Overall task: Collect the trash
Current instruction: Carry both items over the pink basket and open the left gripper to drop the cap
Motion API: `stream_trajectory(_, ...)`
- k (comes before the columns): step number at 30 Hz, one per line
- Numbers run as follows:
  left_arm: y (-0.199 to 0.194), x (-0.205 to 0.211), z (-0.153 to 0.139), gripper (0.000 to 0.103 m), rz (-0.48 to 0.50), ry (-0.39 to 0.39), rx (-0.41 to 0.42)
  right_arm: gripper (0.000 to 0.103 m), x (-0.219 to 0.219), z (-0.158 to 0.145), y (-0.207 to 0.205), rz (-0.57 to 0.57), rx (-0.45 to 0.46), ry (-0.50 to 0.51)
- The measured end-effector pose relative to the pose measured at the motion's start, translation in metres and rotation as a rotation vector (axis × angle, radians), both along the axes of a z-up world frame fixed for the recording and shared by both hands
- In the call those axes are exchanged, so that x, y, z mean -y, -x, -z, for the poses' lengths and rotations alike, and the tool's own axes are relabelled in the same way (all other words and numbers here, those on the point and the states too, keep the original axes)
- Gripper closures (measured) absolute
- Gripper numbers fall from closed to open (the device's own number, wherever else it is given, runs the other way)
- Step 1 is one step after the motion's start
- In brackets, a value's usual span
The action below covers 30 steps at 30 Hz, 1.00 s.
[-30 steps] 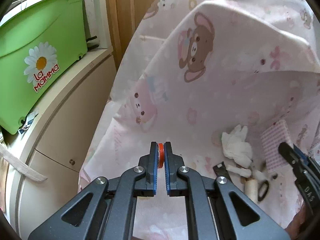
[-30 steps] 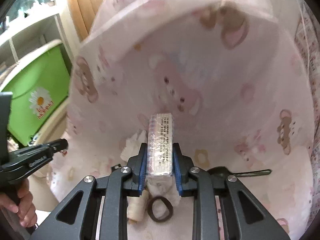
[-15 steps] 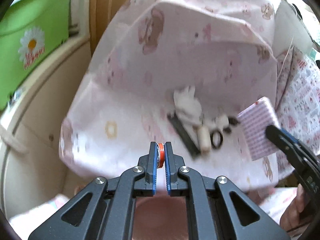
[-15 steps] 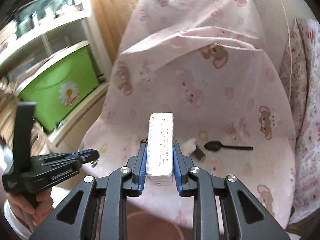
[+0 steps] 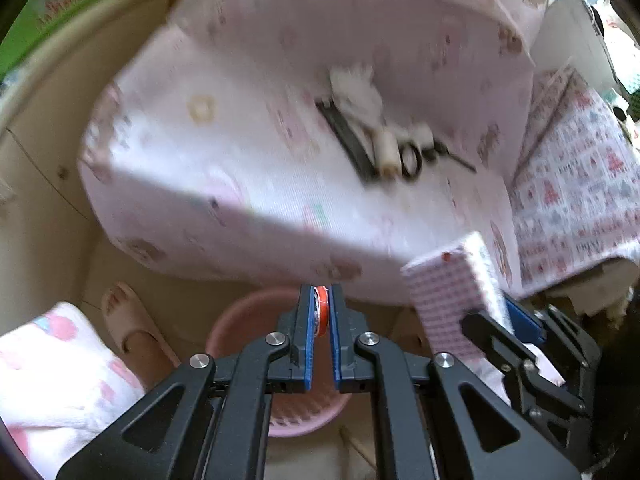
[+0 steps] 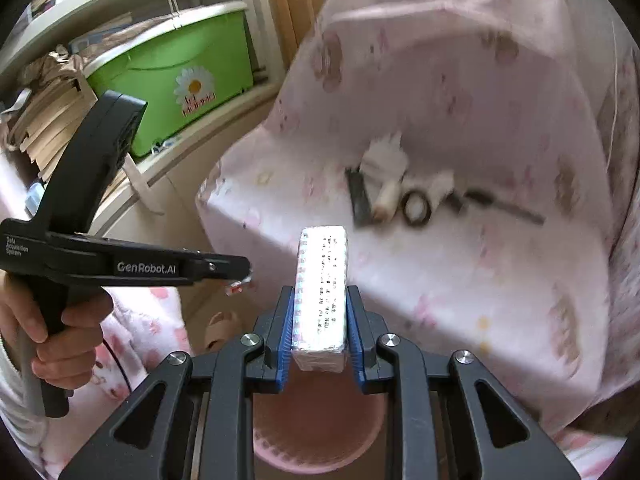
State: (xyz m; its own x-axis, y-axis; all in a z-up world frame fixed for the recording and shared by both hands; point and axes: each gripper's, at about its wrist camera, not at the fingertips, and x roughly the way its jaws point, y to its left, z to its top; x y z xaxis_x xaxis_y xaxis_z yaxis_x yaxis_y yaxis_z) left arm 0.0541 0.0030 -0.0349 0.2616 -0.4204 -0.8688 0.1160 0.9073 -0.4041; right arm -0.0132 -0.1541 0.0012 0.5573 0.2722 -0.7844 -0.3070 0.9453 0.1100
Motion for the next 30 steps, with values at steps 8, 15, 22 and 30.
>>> stream_trajectory(8, 0.001, 0.007, 0.034, 0.096, 0.019, -0.102, -0.071, 0.077, 0.003, 0.048, -0.004, 0.013, -0.138, 0.044)
stream_trajectory(15, -0.005, 0.010, 0.088, 0.096, 0.014, -0.181, -0.201, 0.077, -0.003, 0.110, -0.012, 0.005, -0.296, 0.133)
stream_trajectory(22, 0.001, 0.014, 0.132, 0.096, 0.033, -0.265, -0.295, 0.077, -0.001, 0.170, -0.018, 0.014, -0.458, 0.187)
stream_trajectory(30, 0.009, 0.012, 0.180, 0.096, 0.040, -0.282, -0.440, 0.077, 0.004, 0.217, -0.018, 0.040, -0.616, 0.214)
